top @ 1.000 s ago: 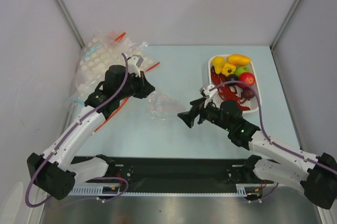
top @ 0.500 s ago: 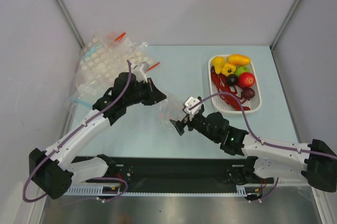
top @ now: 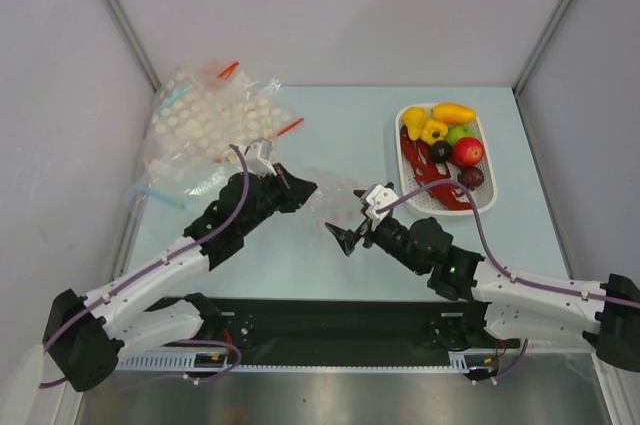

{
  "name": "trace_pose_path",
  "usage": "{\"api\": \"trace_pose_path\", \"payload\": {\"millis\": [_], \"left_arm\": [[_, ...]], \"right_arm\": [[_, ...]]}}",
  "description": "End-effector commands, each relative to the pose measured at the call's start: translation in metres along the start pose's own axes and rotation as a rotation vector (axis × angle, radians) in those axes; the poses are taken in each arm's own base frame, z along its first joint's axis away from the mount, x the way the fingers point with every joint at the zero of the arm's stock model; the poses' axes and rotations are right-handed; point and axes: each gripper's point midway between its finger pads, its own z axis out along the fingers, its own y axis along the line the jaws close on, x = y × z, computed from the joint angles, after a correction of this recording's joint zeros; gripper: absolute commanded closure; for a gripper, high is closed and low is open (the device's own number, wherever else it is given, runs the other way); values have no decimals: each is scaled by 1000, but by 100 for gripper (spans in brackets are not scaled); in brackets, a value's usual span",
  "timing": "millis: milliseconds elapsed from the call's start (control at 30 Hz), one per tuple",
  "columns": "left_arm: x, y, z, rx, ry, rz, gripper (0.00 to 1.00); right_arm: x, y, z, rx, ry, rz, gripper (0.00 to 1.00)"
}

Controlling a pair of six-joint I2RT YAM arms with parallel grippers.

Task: Place the food in the zip-top bag and seal the zipper
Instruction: Pick up the zipper food storage bag at the center of the board, then open the zipper of the food storage bag at the center of the board.

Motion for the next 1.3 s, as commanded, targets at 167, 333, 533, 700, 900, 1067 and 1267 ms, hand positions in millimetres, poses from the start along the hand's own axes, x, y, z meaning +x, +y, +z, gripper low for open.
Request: {"api": "trace_pose_path", "payload": {"millis": [167,333,533,700,900,1067,1267], "left_arm": [[-10,-5,5,28,-102,-4,99],[2,-13,6,58,-75,-24,99],[24,-24,12,82,-29,-16,99],[30,-35,14,96,-6,10,96],[16,-39,2,106,-56,37,91],[3,-47,-10,137,-92,57,71],[-25,-46,-23,41,-122,167,19]], "right_arm": [[4,13,17,21,10,-35,0],[14,11,26,82,22,-33,0],[19,8,33,143,17,-48,0],[20,7,34,151,27,-52,3],[21,-5,31,197,38,-30,49],[15,-9,27,161,25,18,91],[0,-30,14,167,-23,108,100]]}}
